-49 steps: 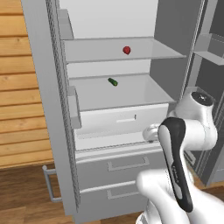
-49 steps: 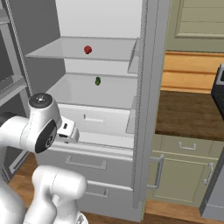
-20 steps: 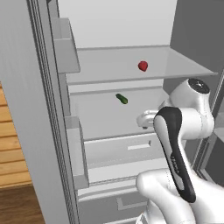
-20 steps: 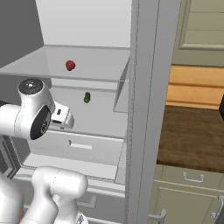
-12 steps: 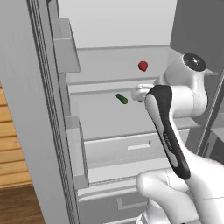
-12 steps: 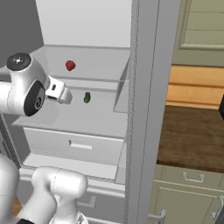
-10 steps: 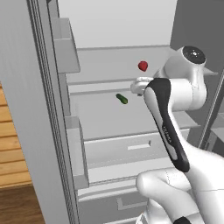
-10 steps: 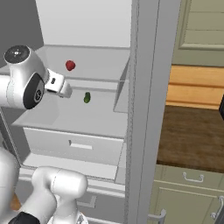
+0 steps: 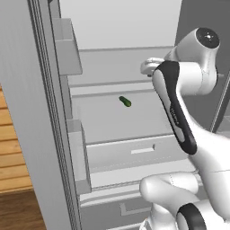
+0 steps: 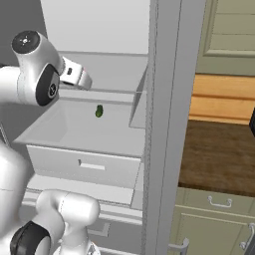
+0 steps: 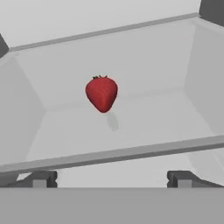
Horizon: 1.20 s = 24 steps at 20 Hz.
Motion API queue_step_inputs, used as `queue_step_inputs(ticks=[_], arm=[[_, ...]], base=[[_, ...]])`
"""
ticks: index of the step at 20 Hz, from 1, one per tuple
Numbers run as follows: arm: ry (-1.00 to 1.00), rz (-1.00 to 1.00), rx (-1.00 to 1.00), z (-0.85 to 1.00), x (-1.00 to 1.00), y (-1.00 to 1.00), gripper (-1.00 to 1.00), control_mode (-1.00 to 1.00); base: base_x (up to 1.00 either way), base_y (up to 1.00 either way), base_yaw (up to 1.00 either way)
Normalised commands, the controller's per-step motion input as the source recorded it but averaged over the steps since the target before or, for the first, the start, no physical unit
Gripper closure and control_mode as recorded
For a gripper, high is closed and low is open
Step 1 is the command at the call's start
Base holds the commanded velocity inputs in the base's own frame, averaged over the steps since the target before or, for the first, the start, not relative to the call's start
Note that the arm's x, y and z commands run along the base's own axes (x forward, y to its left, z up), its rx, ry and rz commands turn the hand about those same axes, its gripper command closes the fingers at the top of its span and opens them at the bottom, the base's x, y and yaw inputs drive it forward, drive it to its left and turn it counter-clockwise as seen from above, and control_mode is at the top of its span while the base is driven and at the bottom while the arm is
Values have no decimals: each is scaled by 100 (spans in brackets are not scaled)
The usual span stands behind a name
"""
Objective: Take the strawberry from the fridge and place it on top of the pancake, located on the dining counter.
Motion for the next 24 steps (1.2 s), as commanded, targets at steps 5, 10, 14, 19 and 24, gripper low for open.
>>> queue_step_inputs(ticks=[5,10,14,19,24], arm=[[-5,-2,-3,9,44,0,-100,-100],[-2,0,-7,1,51,0,-100,-100],[0,0,-7,-3,44,0,-100,-100],[0,2,-4,-3,47,1,-100,-100],[0,9,-1,-7,16,1,-100,-100]], base=[[0,0,0],[0,0,0],[0,0,0],[0,0,0],[0,0,0]])
